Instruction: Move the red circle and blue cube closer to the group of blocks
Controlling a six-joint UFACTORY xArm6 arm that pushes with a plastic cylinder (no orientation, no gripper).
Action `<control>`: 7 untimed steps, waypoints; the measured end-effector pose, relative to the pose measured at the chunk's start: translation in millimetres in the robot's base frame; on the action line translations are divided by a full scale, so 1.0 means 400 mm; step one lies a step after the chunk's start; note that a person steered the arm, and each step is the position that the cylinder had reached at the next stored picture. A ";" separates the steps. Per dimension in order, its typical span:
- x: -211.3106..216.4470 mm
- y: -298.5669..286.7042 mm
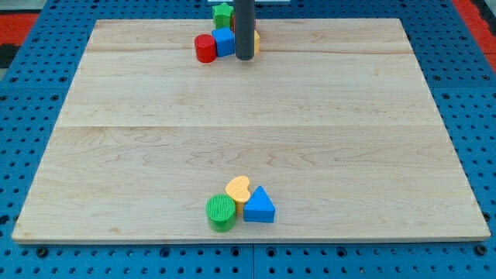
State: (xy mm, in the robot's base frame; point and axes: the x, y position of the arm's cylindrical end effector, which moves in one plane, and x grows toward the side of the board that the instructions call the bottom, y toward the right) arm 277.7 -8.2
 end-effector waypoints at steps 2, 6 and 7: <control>-0.069 0.022; 0.052 -0.234; 0.036 -0.238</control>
State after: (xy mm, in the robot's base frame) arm 291.9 -103.3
